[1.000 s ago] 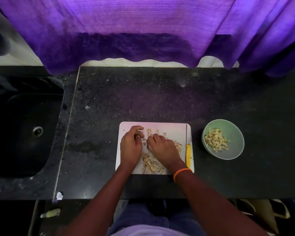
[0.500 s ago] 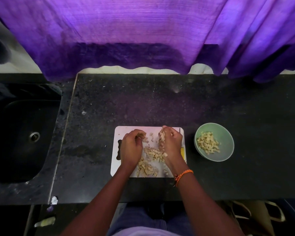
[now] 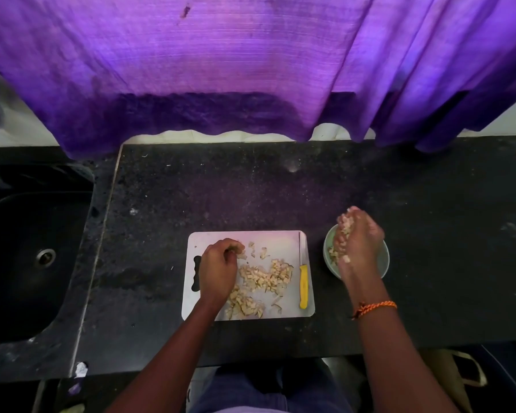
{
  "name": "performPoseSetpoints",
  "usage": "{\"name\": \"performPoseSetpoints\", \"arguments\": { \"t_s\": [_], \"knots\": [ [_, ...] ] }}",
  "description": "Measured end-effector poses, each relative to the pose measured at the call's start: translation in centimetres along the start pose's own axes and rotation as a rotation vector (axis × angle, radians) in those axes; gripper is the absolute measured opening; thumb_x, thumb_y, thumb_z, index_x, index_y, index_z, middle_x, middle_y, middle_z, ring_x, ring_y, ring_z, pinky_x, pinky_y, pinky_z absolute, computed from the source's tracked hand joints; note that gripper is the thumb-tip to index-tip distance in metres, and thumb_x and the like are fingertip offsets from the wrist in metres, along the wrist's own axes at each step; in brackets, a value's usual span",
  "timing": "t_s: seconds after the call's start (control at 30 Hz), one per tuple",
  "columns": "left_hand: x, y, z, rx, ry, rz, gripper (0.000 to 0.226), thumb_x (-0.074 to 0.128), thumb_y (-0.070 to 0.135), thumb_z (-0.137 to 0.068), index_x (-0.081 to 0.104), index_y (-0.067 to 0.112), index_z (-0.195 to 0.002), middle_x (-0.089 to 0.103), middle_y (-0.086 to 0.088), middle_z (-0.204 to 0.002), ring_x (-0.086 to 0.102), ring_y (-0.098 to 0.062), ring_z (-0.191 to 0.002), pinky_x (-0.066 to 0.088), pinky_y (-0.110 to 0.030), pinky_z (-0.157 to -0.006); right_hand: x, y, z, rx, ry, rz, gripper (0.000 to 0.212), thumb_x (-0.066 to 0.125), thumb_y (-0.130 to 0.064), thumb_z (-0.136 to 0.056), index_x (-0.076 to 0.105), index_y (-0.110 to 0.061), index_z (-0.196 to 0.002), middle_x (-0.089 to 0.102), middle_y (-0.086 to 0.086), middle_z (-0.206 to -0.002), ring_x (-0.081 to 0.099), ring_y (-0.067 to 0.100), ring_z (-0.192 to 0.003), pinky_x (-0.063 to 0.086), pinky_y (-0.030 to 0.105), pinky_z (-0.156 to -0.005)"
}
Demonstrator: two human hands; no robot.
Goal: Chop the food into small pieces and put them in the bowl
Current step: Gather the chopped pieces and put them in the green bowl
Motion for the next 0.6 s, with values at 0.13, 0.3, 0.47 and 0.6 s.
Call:
{"name": "performPoseSetpoints", "arguments": {
  "t_s": [0.13, 0.3, 0.47, 0.6],
  "knots": [
    [0.0, 0.2, 0.2, -0.009, 0.002, -0.009, 0.033, 0.062, -0.003, -0.099, 0.079, 0.024, -0.099, 0.073, 0.022, -0.097, 0.071, -0.008, -0.096, 0.056, -0.029, -0.093, -1.6, 1.3, -2.3, -0.460, 0.096, 0.739, 0.025, 0.054, -0.031, -0.102, 0.065, -0.014, -0.087, 0.066, 0.001, -0.079, 0.061, 0.021, -0.073, 0.043, 0.035, -0.064],
    [-0.2, -0.1, 0.1, -0.013, -0.005, 0.016, 0.033, 0.061, -0.003, -0.099, 0.080, 0.023, -0.095, 0.076, 0.020, -0.094, 0.072, -0.006, -0.093, 0.059, -0.033, -0.093, -2.2, 3.2, -3.3, -0.572, -0.009, 1.389, 0.016, 0.054, -0.015, -0.097, 0.065, -0.007, -0.105, 0.068, 0.013, -0.098, 0.065, 0.029, -0.085, 0.054, 0.040, -0.069],
    [-0.3, -0.9, -0.4, -0.005, -0.011, 0.026, 0.033, 0.061, -0.002, -0.098, 0.081, 0.025, -0.096, 0.077, 0.019, -0.094, 0.073, -0.002, -0.090, 0.062, -0.038, -0.092, -2.1, 1.7, -2.3, -0.572, 0.116, 1.332, 0.017, 0.051, -0.013, -0.097, 0.064, -0.003, -0.097, 0.067, 0.018, -0.095, 0.063, 0.034, -0.083, 0.043, 0.036, -0.065],
    [-0.5, -1.1, -0.5, -0.019, 0.006, 0.018, 0.031, 0.062, -0.001, -0.099, 0.080, 0.024, -0.096, 0.077, 0.019, -0.095, 0.072, -0.004, -0.090, 0.062, -0.041, -0.092, -2.4, 0.9, -1.7, -0.482, 0.157, 1.163, 0.022, 0.049, -0.022, -0.098, 0.061, -0.009, -0.085, 0.063, 0.009, -0.079, 0.054, 0.023, -0.066, 0.038, 0.030, -0.058]
  ]
}}
Point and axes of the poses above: each hand's wrist, its own z-axis away from the middle knuckle, its own x-axis out of the palm, y = z × x, the point moved 2 cm from there along -z, towards the middle knuckle
